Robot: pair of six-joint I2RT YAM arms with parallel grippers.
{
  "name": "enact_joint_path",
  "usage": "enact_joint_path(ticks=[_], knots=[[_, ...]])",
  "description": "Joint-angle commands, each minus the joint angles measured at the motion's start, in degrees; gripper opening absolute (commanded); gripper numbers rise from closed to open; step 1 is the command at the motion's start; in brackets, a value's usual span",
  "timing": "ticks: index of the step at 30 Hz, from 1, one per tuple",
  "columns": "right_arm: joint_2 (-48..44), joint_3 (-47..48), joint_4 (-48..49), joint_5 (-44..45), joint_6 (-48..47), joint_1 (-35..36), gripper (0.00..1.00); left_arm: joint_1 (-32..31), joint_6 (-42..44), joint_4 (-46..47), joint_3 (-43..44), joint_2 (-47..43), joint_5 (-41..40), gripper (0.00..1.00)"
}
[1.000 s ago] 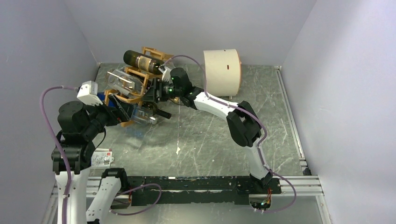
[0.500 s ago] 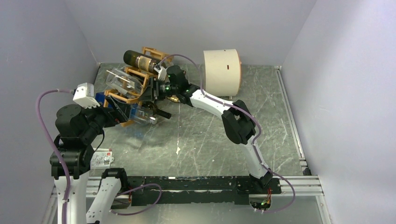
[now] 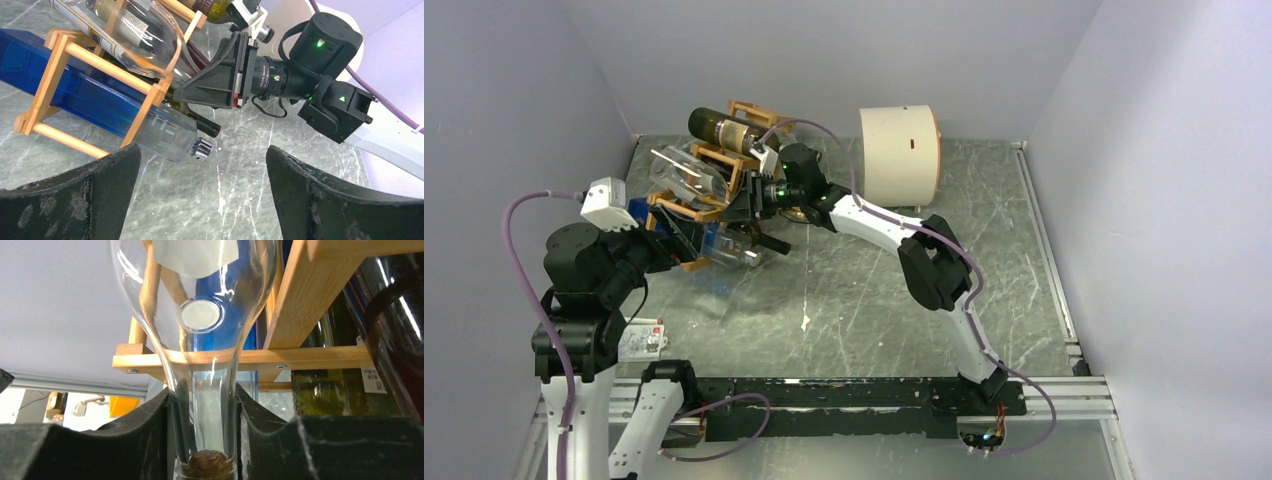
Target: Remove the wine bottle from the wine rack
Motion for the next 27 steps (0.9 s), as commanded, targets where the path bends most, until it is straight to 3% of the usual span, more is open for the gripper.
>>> enact_joint_path(ticks=[1, 8, 17, 27], knots=[[-3.3, -3.6, 5.7, 0.0, 3.8, -0.3, 0.18, 0.4, 0.0, 0.3, 0.3, 0.1, -0.8, 1.0], [-8.1, -10.4, 14.1, -0.1, 9.8, -0.3, 0.0, 0.4, -1.1, 0.6, 0.7, 0.3, 0.3, 1.0], [-11.3, -15.5, 25.7, -2.4, 16.4, -0.6, 0.0, 0.5, 0.1, -2.3, 6.6, 1.7, -1.8, 1.0], [-14.2, -18.5, 29.6, -3.6, 20.6, -0.7, 0.0, 0.5, 1.5, -4.7, 10.6, 4.4, -1.5, 1.0]])
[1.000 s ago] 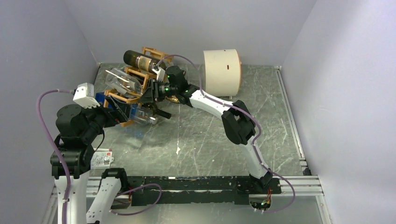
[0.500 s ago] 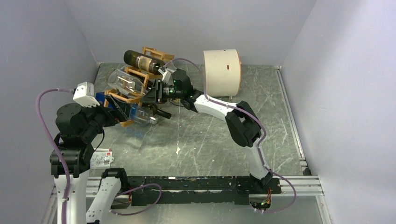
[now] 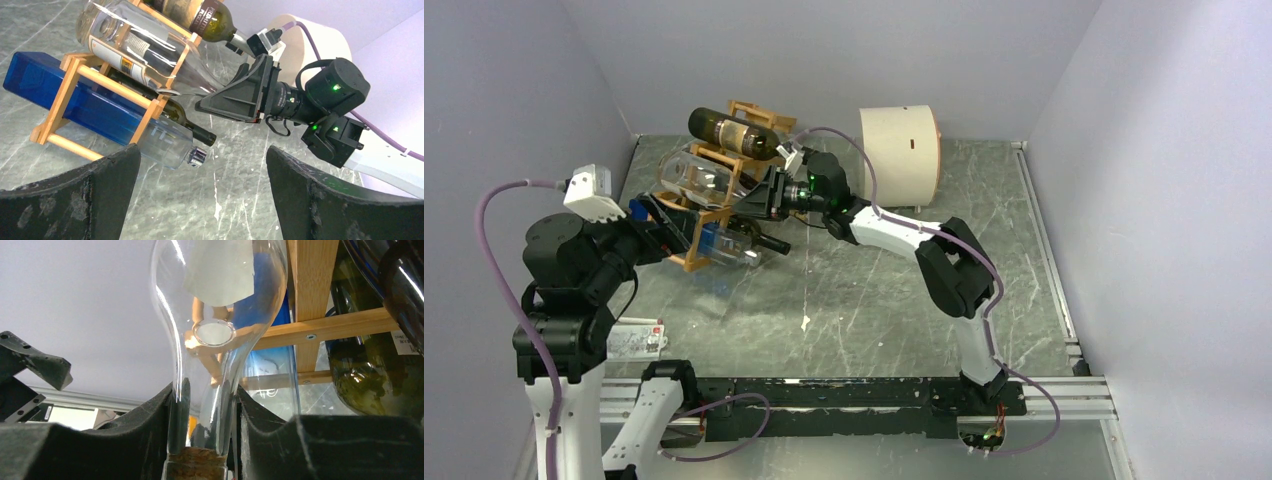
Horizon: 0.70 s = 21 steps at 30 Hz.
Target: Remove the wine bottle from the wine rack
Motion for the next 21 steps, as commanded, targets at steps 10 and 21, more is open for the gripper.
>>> enact_joint_path(ticks=[10, 21], knots=[[-7.6, -6.6, 16.6, -5.0, 6.4, 0.4, 0.0, 0.5, -0.6, 0.0, -1.0, 2.4, 2.2, 1.0], [-8.1, -9.0, 23.7, -5.1, 10.7, 0.1, 0.0, 0.5, -1.5, 2.0, -2.3, 2.7, 2.8, 1.0]])
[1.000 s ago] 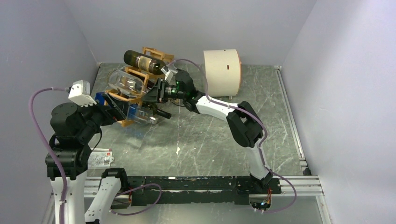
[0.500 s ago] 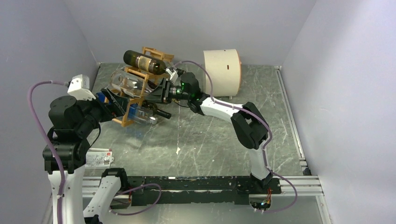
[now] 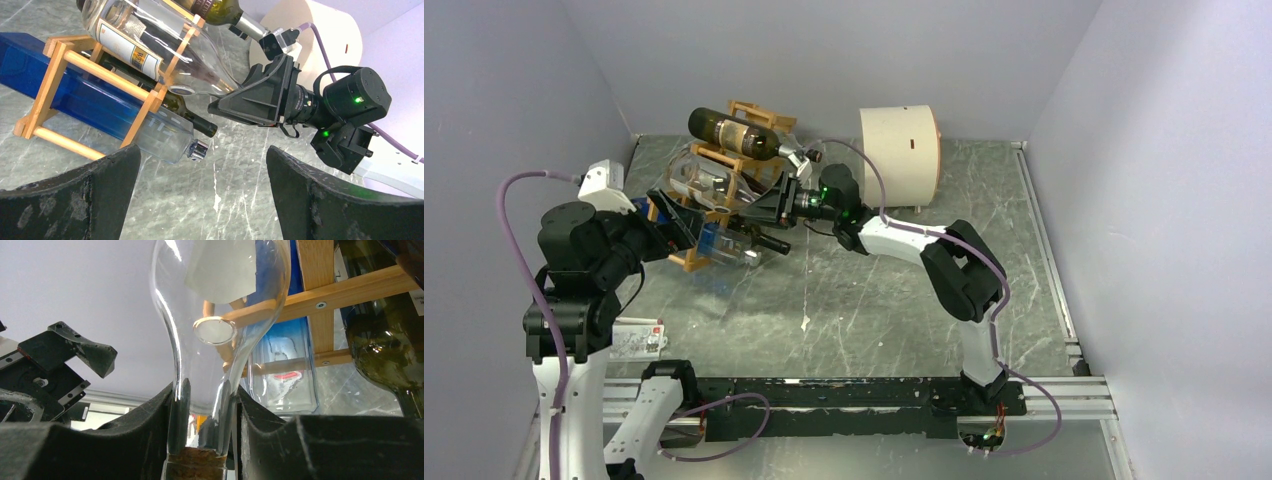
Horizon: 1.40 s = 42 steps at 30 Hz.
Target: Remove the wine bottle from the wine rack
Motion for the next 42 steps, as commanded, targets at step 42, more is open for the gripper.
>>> enact_joint_path(ticks=[42], knots=[[-18.0, -14.0, 17.0, -3.3, 8.6, -4.1, 0.0, 0.5, 2.4, 2.0, 1.0, 4.2, -0.2, 0.99]])
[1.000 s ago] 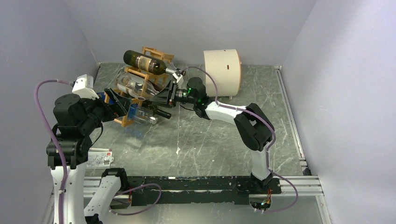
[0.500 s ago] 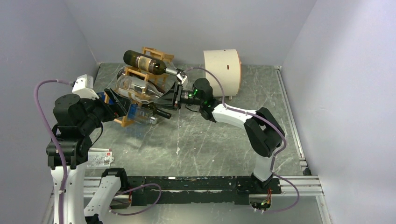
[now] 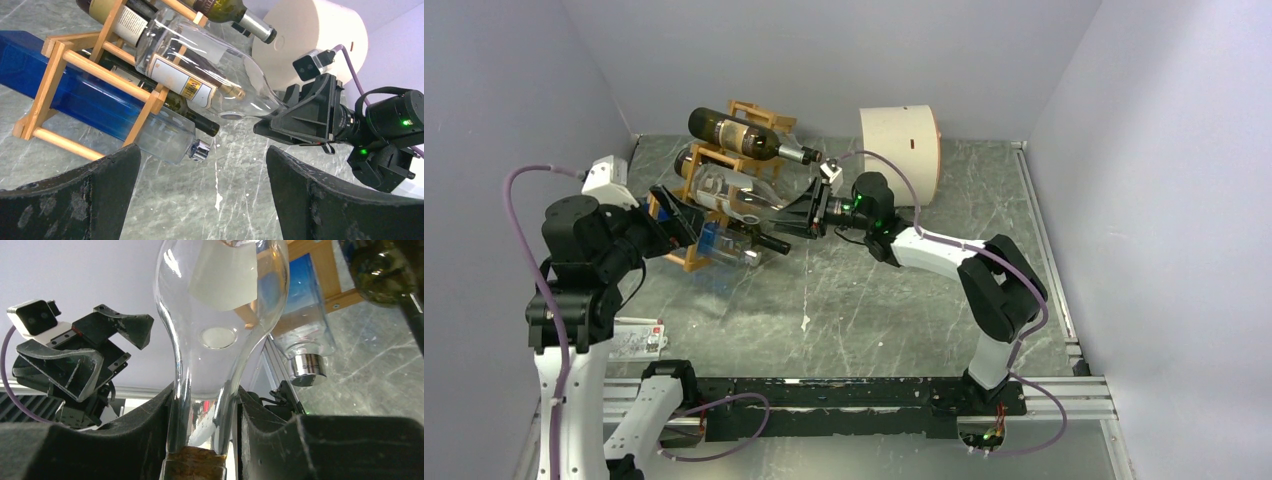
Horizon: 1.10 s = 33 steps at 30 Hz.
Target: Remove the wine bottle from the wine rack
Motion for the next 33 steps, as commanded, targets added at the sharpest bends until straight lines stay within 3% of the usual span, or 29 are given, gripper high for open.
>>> enact_joint_path(ticks=[1, 5, 9, 17, 20, 33], knots=[[-4.1, 1.0, 16.3, -1.0, 1.3, -0.6, 0.0, 0.5, 2.1, 1.9, 1.7, 5.0, -0.7, 0.99], [-4.0, 0.5, 16.8, -1.8, 1.2, -0.9, 0.0, 0.5, 2.6, 5.1, 2.4, 11.9, -0.3, 0.99], [-4.4, 0.0, 17.9, -2.8, 1.7, -1.4, 0.0, 2.5, 2.6, 11.9, 3.1, 18.1, 10.2, 0.99], [-5.5, 0.4, 17.3, -4.7, 1.2, -1.9, 0.0, 6.8, 2.6, 17.3, 5.3, 26.0, 12.5, 0.99], [-5.4, 0.4, 17.9, -5.2, 1.6, -1.9, 0.0, 7.3, 2.6, 18.5, 5.3, 29.3, 18.6, 0.99], [-8.4, 1.9, 10.4, -6.8, -2.4, -2.0, 0.0, 7.1, -0.8, 26.4, 1.2, 29.2, 36.3, 0.95]])
